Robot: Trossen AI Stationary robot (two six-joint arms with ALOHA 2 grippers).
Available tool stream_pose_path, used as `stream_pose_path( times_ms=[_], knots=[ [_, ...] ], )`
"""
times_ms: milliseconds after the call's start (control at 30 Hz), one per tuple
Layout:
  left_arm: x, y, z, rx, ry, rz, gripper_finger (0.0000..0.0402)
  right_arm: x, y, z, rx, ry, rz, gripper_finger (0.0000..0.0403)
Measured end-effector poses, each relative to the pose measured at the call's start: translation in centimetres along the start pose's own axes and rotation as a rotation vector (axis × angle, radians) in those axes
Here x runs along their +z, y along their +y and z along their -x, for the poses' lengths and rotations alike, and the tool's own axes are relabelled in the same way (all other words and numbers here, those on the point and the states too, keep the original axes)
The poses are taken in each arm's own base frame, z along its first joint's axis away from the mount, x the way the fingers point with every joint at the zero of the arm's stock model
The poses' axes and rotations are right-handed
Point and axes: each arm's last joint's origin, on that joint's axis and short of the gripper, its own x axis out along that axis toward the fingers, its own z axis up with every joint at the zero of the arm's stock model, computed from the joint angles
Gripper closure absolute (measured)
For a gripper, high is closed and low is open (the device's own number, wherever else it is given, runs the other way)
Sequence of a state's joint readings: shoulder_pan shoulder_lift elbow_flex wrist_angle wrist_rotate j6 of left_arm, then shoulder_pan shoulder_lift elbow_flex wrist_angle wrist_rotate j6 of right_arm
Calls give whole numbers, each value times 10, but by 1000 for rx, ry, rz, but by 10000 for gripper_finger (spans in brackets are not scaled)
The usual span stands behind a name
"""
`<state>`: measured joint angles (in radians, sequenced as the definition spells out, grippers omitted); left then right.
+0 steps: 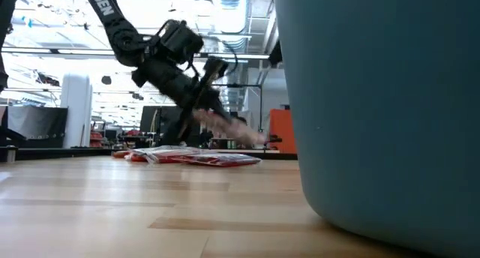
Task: Sort popcorn bags into baskets
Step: Put the popcorn bag into the blue container
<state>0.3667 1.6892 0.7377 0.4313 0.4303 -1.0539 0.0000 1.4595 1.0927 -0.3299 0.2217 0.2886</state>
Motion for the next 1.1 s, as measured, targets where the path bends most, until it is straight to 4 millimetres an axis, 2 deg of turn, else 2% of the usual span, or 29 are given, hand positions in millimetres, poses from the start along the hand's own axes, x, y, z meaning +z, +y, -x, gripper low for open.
stream_pose_path(
  times_ms=[100, 267, 367, 500, 600, 700, 867, 1100],
  knots=[
    [-1, -29, 5, -97, 20, -34, 394, 1, 8, 49, 12, -44, -18, 369],
    [-20, -93, 15, -264, 46, -136, 396, -11, 16, 118, 28, -106, -54, 377],
    [-40, -127, 14, -298, 52, -191, 397, -18, 18, 148, 34, -167, -88, 385],
    [-73, -161, 10, -263, 81, -279, 397, -26, 17, 175, 22, -238, -101, 385],
    [-94, -176, 5, -230, 86, -332, 396, -30, 15, 187, 1, -273, -111, 375],
    [-111, -194, -5, -270, 80, -355, 396, -32, 15, 191, -5, -292, -123, 368],
    [-136, -201, -36, -252, 171, -379, 396, -35, 22, 188, 7, -270, -108, 370],
    [-140, -202, -84, -249, 230, -385, 396, -39, 35, 175, -8, -220, -69, 385]
  ],
)
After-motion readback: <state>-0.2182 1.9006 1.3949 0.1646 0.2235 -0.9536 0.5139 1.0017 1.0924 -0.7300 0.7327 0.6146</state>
